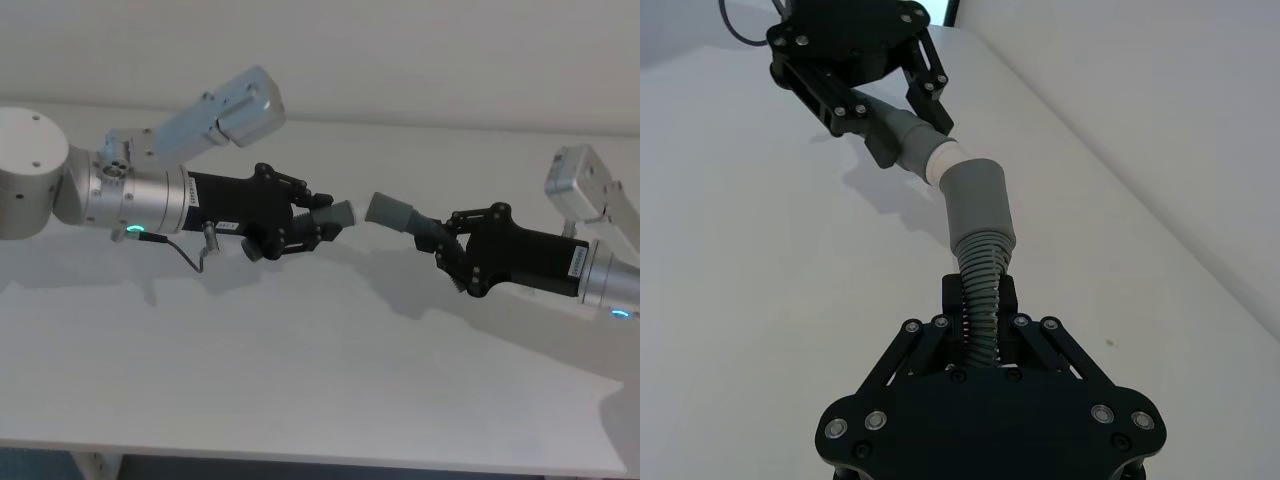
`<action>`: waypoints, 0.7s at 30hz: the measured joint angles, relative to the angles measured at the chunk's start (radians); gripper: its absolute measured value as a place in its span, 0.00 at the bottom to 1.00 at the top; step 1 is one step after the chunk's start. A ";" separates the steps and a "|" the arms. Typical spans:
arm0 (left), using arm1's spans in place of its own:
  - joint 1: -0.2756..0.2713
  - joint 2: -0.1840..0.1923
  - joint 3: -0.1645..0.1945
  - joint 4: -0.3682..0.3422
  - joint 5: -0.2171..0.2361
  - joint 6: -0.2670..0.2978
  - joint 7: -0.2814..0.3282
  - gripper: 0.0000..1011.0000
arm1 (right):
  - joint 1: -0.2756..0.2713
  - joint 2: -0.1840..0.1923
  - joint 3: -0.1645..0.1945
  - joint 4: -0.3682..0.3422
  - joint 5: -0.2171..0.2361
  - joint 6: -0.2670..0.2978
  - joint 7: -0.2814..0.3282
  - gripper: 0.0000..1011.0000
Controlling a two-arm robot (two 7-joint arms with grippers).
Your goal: Use both hands to pick up one end of the pipe from the table, align the ends, and insert them.
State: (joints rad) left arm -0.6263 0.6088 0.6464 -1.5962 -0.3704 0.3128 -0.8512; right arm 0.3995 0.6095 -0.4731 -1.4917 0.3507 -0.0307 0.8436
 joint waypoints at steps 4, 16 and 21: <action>-0.002 0.002 0.003 0.001 -0.003 0.001 -0.003 0.35 | 0.004 0.002 -0.004 0.004 0.006 -0.010 0.012 0.16; -0.006 0.005 0.009 0.003 -0.009 0.004 -0.010 0.35 | 0.009 0.004 -0.010 0.009 0.013 -0.023 0.028 0.16; -0.007 0.005 0.010 0.003 -0.011 0.005 -0.011 0.35 | 0.010 0.005 -0.011 0.010 0.014 -0.026 0.031 0.16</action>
State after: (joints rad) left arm -0.6333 0.6142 0.6564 -1.5933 -0.3811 0.3176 -0.8621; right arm 0.4093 0.6140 -0.4842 -1.4818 0.3643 -0.0562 0.8747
